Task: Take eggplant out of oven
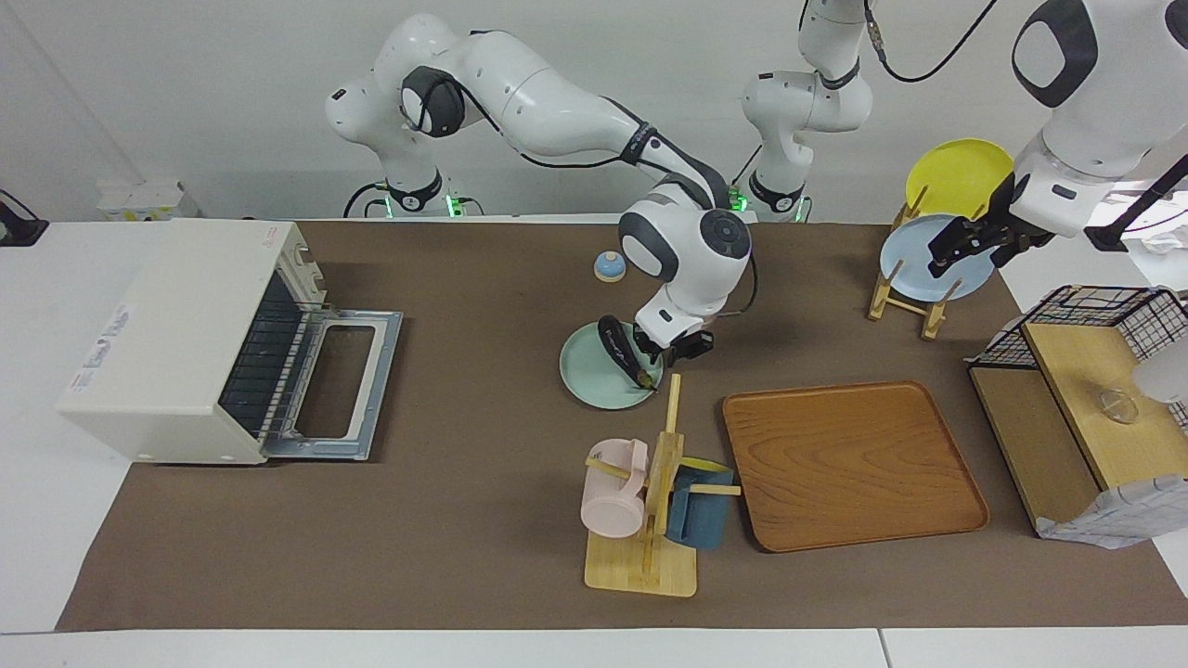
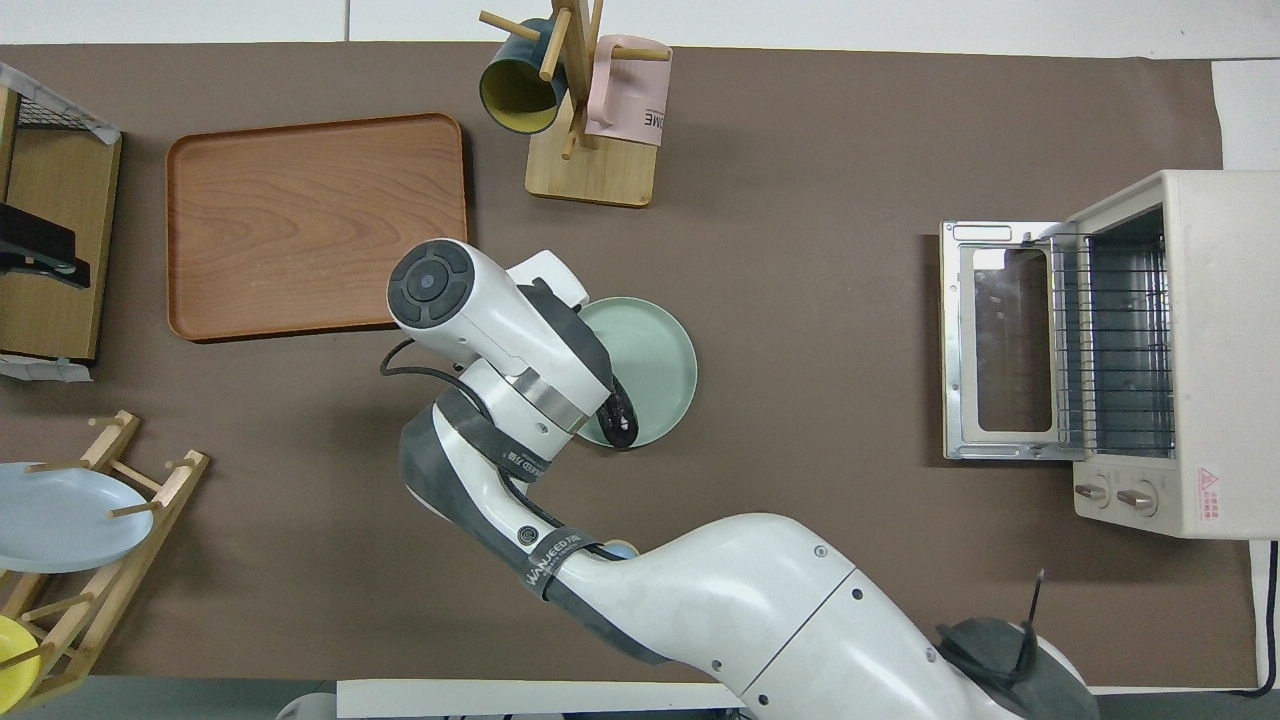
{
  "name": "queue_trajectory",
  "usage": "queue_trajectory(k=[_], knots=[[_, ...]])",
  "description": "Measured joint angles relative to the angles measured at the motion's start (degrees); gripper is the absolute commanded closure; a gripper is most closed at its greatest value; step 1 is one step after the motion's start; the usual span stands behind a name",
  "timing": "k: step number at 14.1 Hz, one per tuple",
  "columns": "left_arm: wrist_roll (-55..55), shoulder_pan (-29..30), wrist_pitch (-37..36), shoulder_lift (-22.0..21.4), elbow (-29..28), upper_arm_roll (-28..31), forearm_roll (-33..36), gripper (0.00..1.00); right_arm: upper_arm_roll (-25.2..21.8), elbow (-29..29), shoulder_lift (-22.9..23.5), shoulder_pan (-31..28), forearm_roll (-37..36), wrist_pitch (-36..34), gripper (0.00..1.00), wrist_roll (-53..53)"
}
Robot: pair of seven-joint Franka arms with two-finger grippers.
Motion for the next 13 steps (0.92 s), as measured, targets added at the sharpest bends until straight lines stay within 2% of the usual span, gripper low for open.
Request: queue_trajectory(k=[2, 3, 5, 6, 9, 12, 13], knots=[[-5.06, -3.62, 8.61, -3.83, -9.88, -0.33, -0.03, 0.00, -0.61, 0.43, -3.83, -5.00, -0.08, -2.70, 0.63, -0.28], [-11.01, -7.22, 15.02, -5.82, -16.15, -0.67, -0.06, 0.00, -0.51, -1.41, -6.33, -9.14, -0.06, -4.53, 0.76, -2.94], [-26.21, -18.07, 27.25, -6.65, -26.12, -1.57, -0.03, 0.00, -0.35, -11.97, -12.54, -16.82, -0.02, -3.00, 0.92, -11.64], [-34.64, -24.45, 32.47, -4.83, -28.84, -1.95, -0.03, 0.00, -0.32, -19.08, -15.51, -19.55, -0.06, -0.06, 0.96, -14.74], [-56.72, -38.61, 44.09, 4.50, -29.85, -2.60, 0.09, 0.00, -0.34, -38.09, -21.43, -25.14, -4.36, 8.78, 0.98, -22.32], [-62.05, -44.32, 48.86, 10.29, -28.92, -2.62, 0.04, 0.01, -0.36, -49.82, -25.12, -30.76, -8.74, 15.59, 0.98, -29.14], [-62.39, -44.79, 49.61, 12.12, -27.89, -2.60, 0.04, 0.10, -0.35, -51.69, -25.86, -31.66, -9.74, 16.64, 0.98, -30.34]])
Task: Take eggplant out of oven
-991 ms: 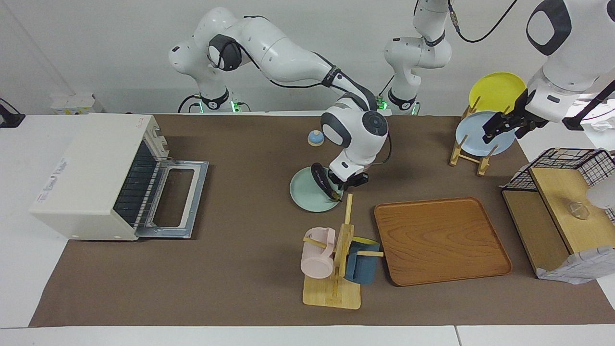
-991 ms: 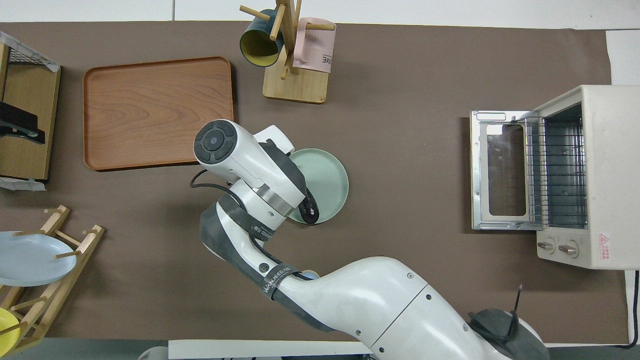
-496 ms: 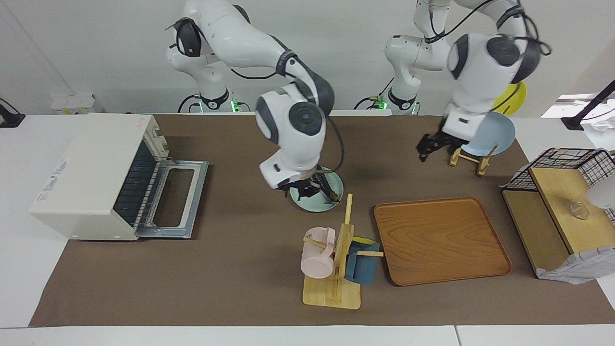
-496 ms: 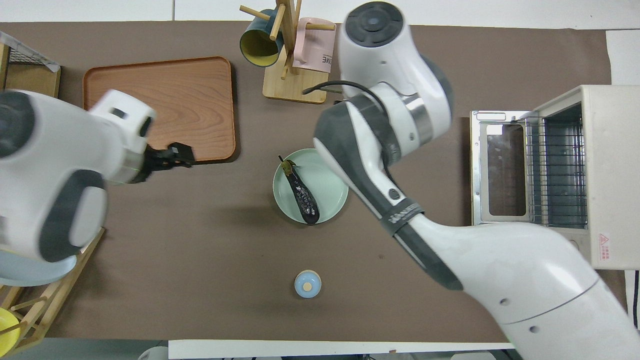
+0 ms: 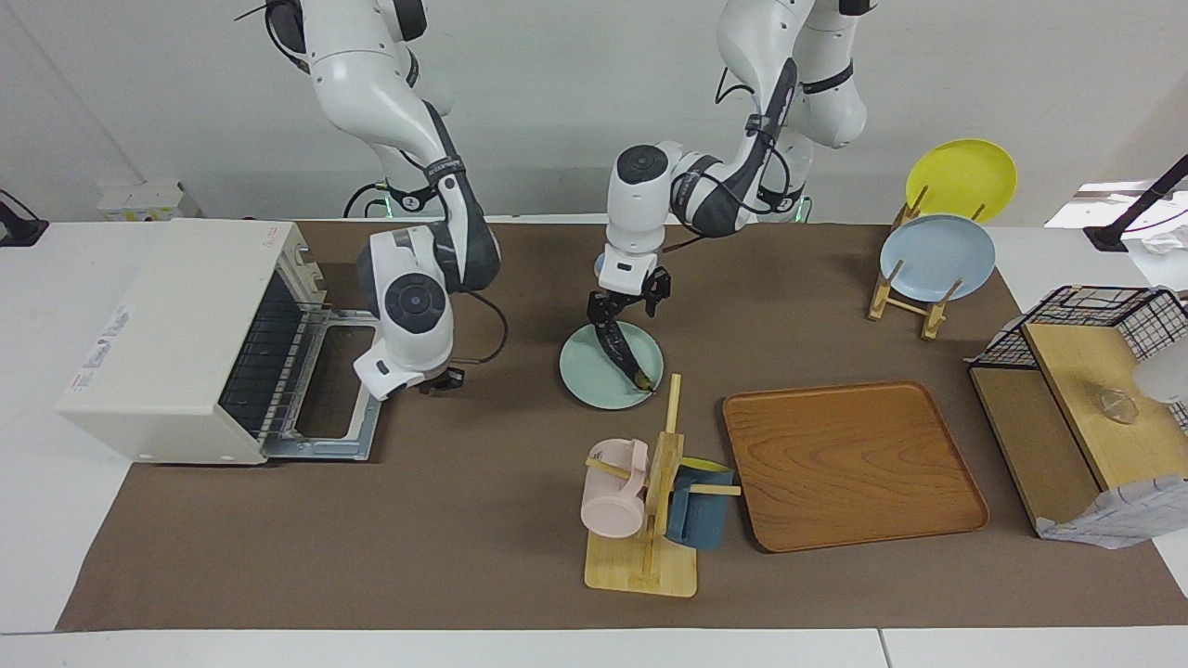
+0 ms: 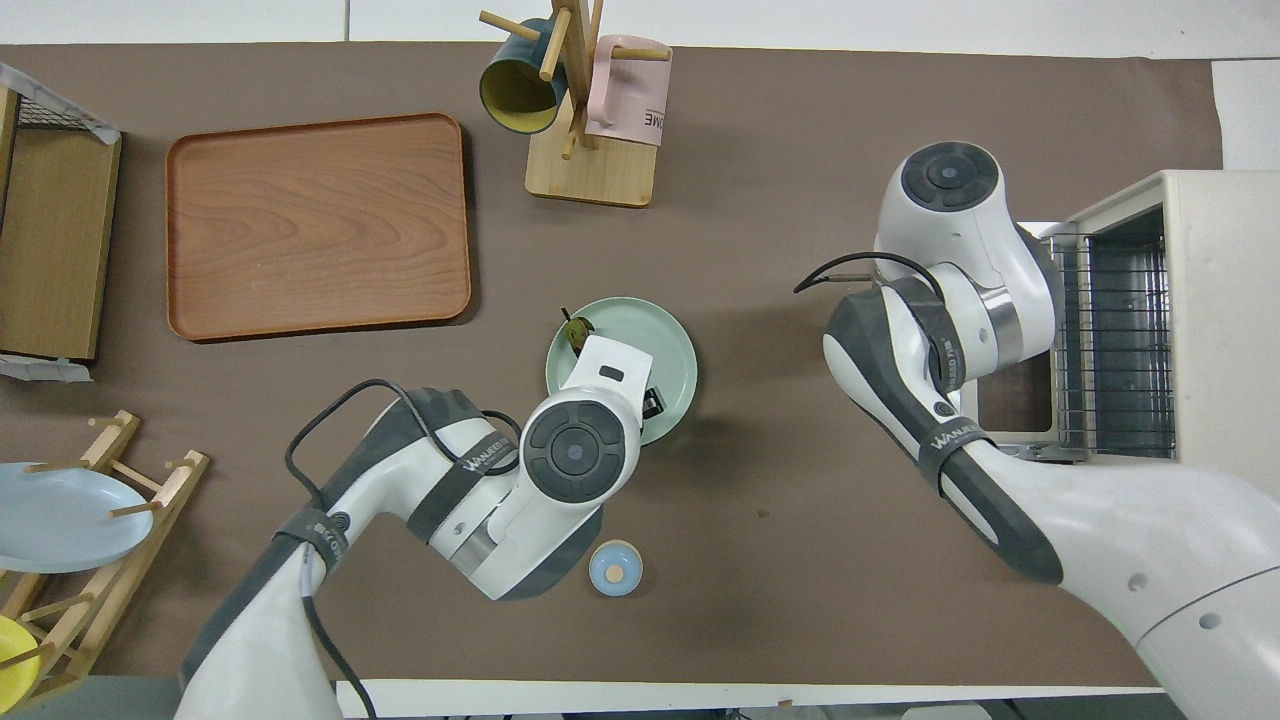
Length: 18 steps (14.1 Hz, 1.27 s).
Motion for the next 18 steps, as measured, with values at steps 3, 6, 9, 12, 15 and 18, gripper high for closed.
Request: queue_trajectory(k=[3, 6, 9, 12, 15, 18], knots=[[0.04, 0.12, 0.97, 3.87, 3.09, 0.50, -0.06, 0.76, 0.06, -1.73, -1.16, -0.65, -6.27, 0.15, 0.98, -4.32], [1.83, 0.26, 1.13, 4.20, 3.79, 0.93, -0.06, 1.00, 1.02, -0.19, -1.59, -0.80, -7.58, -3.20, 0.98, -10.90], [2.48, 0.57, -0.96, 4.16, 5.69, 1.41, -0.06, 0.99, 1.45, 5.31, -4.42, -2.11, -7.43, -13.08, 0.78, -17.93], [11.80, 6.86, -5.91, 3.40, 9.33, 2.21, 0.06, 1.00, 1.21, 7.29, -12.06, -9.44, -6.77, -17.87, 0.00, -25.54], [35.79, 22.41, -5.61, 3.70, 9.56, 2.68, -0.14, 1.00, 0.40, 8.37, -16.88, -17.93, 4.17, -17.38, 0.00, -29.42], [52.08, 33.74, -0.13, 6.07, 9.40, 2.73, -0.41, 0.04, 0.36, 14.17, -19.68, -18.88, 9.65, -20.23, 0.00, -29.22]])
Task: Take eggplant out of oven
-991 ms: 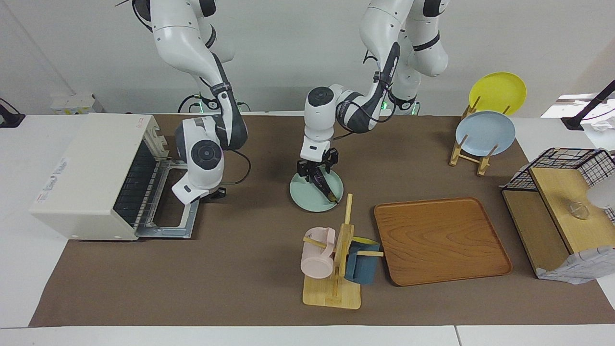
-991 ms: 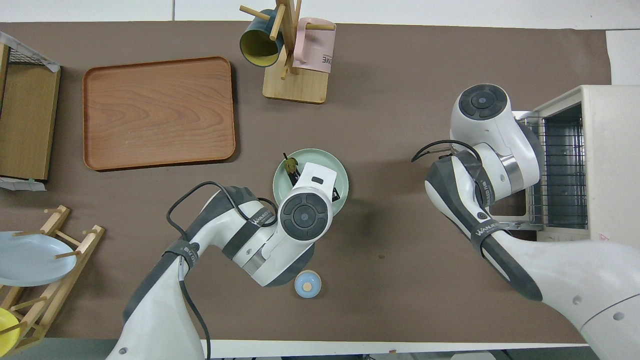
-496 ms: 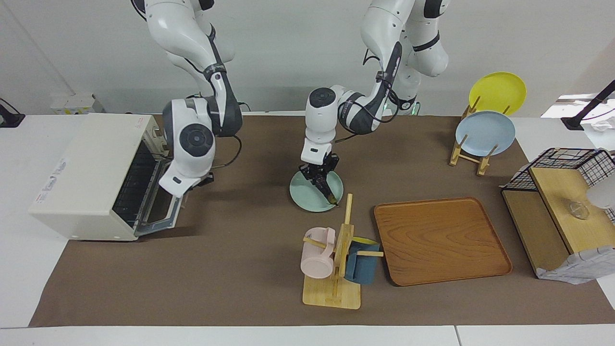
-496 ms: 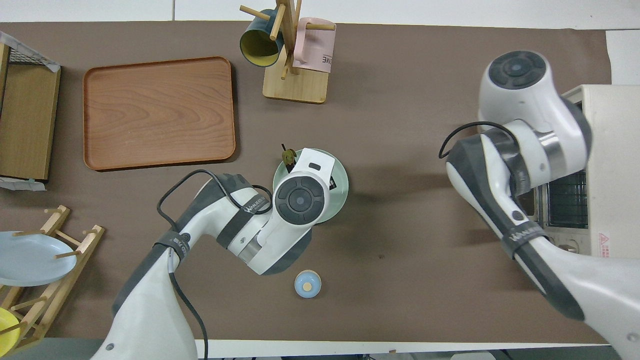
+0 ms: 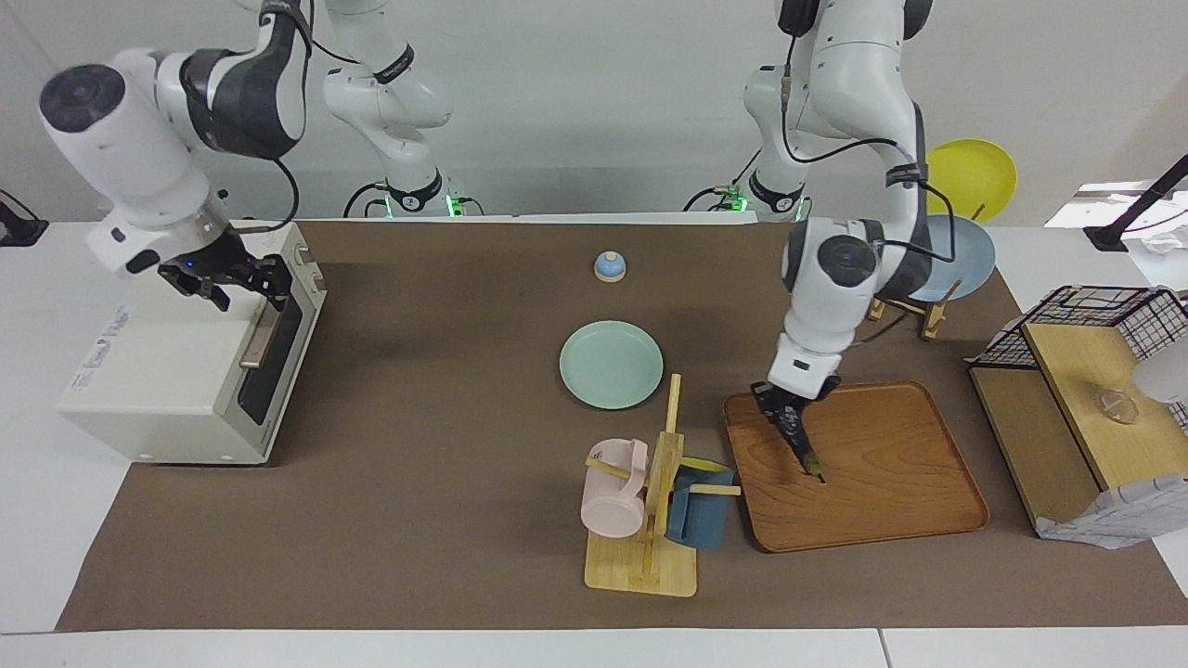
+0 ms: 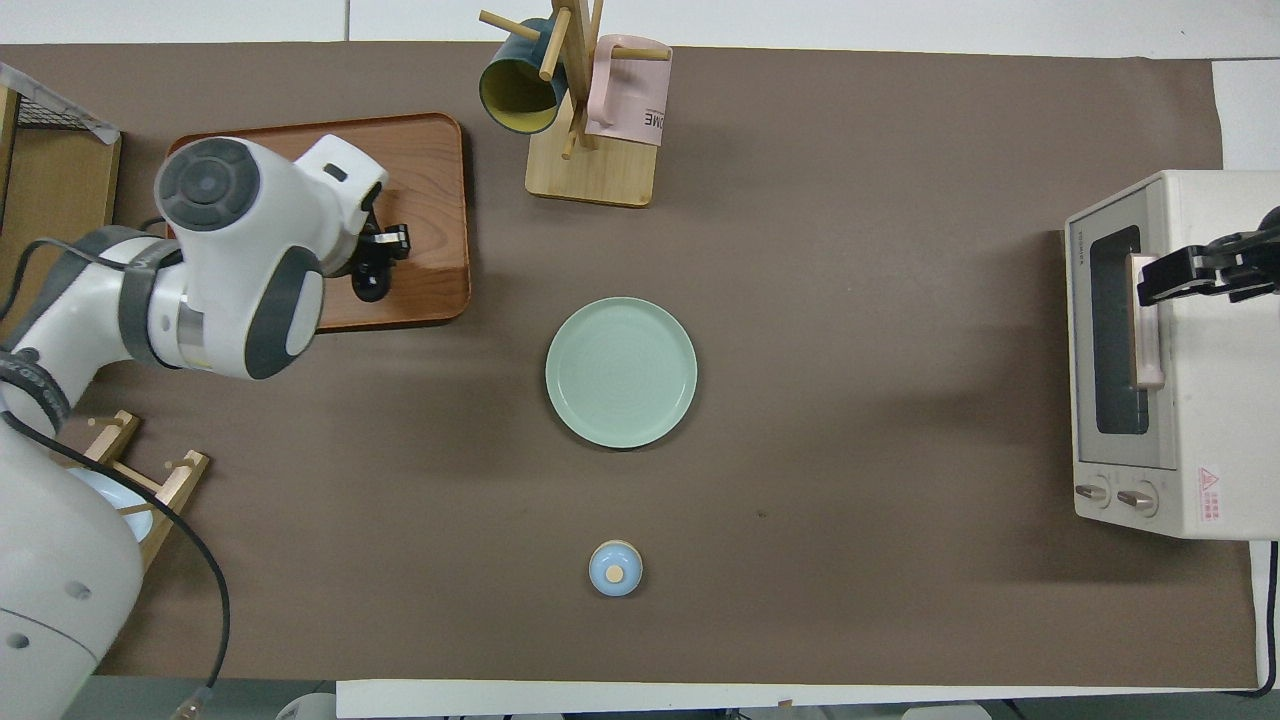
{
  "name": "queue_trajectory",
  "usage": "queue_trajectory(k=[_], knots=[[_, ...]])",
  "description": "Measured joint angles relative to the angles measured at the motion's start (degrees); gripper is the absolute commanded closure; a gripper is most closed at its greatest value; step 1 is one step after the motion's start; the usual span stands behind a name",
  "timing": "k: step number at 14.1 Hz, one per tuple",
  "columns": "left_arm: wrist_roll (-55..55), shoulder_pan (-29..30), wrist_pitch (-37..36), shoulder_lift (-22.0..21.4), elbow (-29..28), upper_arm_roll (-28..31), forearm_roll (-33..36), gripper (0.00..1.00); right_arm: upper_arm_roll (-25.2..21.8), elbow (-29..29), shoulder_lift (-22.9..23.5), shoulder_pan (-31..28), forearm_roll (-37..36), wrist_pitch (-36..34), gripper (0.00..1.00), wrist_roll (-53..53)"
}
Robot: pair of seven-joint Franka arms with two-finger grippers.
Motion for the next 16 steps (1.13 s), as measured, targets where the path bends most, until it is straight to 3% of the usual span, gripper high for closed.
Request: queue_trajectory(k=[3, 5, 9, 12, 16], knots=[[3.84, 2.77, 3.44, 1.71, 0.18, 0.17, 0.00, 0.00, 0.38, 7.90, -1.08, 0.15, 0.64, -8.42, 0.00, 0.71], [4.21, 3.98, 0.40, 0.14, 1.71, 1.22, 0.00, 0.00, 0.11, 10.53, -1.13, 0.00, 0.62, -13.20, 0.00, 0.95], [6.74, 8.77, -25.11, -11.64, 8.10, 1.90, -0.03, 0.00, -0.68, 10.27, -0.92, 0.22, 0.60, -14.31, 0.00, 1.05], [9.20, 10.13, -39.82, -20.30, 11.65, 1.98, -0.03, 0.00, -1.89, 10.16, -1.08, 2.32, 0.33, -14.59, 0.00, 1.19], [12.63, 9.95, -52.33, -22.62, 17.16, 1.87, -1.19, 0.00, -2.57, 9.70, -1.09, 3.00, 0.33, -14.59, 0.00, 1.19]])
